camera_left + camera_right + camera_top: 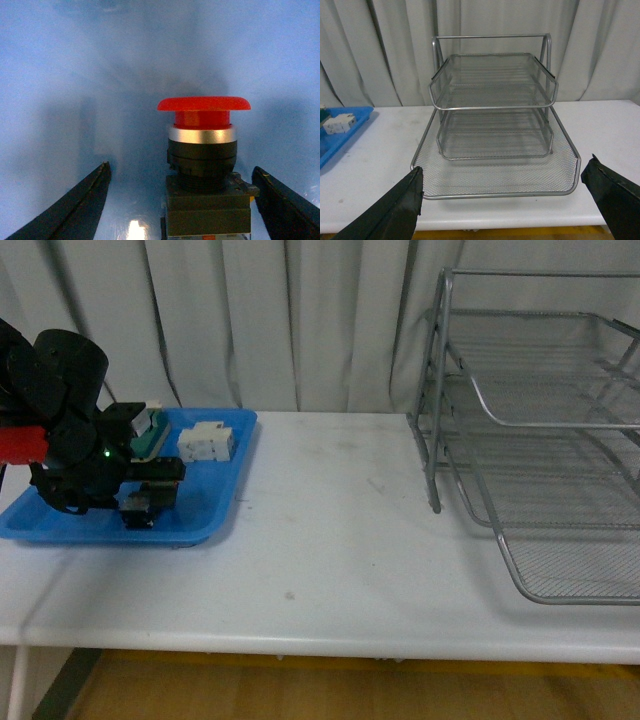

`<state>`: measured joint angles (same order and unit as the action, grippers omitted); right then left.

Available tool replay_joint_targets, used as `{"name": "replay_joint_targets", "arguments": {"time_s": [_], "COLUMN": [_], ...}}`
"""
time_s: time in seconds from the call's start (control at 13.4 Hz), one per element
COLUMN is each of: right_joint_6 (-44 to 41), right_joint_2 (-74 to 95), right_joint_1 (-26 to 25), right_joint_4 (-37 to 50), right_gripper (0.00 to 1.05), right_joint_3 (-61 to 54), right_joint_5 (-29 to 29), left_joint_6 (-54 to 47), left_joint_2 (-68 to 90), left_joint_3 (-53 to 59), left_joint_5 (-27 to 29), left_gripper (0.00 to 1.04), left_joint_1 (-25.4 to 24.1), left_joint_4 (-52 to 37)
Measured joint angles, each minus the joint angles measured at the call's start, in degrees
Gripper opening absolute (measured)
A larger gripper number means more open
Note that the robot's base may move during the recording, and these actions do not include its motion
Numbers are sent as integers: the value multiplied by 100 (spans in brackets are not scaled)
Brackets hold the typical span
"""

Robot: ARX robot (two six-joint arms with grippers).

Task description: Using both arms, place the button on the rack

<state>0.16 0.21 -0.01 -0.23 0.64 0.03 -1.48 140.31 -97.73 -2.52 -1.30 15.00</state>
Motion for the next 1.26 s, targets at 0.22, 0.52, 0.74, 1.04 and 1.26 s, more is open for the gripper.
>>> {"name": "replay_joint_targets", "arguments": {"time_s": [0.22,0.52,0.74,1.04,1.26], "right_joint_6": [0,0,0,0,0], "right_joint_2": [0,0,0,0,0], "right_joint_1": [0,0,0,0,0], "right_joint_4": [2,2,2,2,2], "right_gripper": [98,98,98,98,98], "right_joint_3": [0,0,0,0,0], "right_joint_5": [0,0,0,0,0], "left_joint_6": [4,17,-175,-341,-365], "left_joint_2": [0,-59,-4977,-6787,-6964], "left_joint_3": [-2,173,4393,5521,5460], "left_joint_5": [-48,-17,175,612,654], "left_gripper": [75,52,37,37,37], "left_joint_1": [0,22,553,662,662], "left_joint_4": [39,-214,-1488,-1165,-1283]}}
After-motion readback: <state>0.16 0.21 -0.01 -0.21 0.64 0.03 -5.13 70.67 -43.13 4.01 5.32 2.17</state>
